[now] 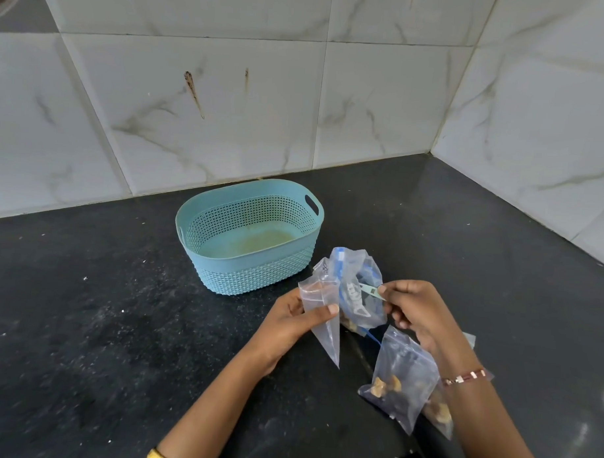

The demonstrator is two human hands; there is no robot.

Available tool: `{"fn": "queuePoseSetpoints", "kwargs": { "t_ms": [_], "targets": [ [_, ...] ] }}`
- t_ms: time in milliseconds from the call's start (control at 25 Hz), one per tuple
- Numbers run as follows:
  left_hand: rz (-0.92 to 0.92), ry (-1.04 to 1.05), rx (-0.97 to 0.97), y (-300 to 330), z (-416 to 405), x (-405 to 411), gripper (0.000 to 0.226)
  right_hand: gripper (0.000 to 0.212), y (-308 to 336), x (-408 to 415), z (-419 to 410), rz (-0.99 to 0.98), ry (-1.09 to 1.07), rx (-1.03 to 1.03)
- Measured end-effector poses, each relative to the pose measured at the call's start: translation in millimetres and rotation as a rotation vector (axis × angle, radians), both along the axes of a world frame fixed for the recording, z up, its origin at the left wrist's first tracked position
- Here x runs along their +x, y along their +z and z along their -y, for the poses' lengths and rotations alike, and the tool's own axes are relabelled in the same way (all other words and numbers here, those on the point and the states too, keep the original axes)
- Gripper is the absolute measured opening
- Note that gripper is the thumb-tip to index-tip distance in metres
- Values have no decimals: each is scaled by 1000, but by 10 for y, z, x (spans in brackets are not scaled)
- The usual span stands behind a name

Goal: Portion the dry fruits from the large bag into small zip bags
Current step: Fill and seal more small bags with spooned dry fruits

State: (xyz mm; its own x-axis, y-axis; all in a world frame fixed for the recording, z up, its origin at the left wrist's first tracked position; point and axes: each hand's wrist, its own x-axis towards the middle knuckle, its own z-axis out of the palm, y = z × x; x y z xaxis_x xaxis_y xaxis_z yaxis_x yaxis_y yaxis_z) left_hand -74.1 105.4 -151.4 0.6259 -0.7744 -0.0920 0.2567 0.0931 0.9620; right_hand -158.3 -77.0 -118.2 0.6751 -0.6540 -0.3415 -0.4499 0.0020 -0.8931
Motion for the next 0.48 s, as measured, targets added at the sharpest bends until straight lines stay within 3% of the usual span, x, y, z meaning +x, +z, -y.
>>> {"fn": "queuePoseSetpoints", "kwargs": {
  "t_ms": [200,480],
  "targets": [
    [114,44,71,1,-60,-3,33,15,37,-69,-2,10,0,38],
    [429,112,218,-56,-124,34,38,14,176,-163,9,9,-3,11]
  ]
}}
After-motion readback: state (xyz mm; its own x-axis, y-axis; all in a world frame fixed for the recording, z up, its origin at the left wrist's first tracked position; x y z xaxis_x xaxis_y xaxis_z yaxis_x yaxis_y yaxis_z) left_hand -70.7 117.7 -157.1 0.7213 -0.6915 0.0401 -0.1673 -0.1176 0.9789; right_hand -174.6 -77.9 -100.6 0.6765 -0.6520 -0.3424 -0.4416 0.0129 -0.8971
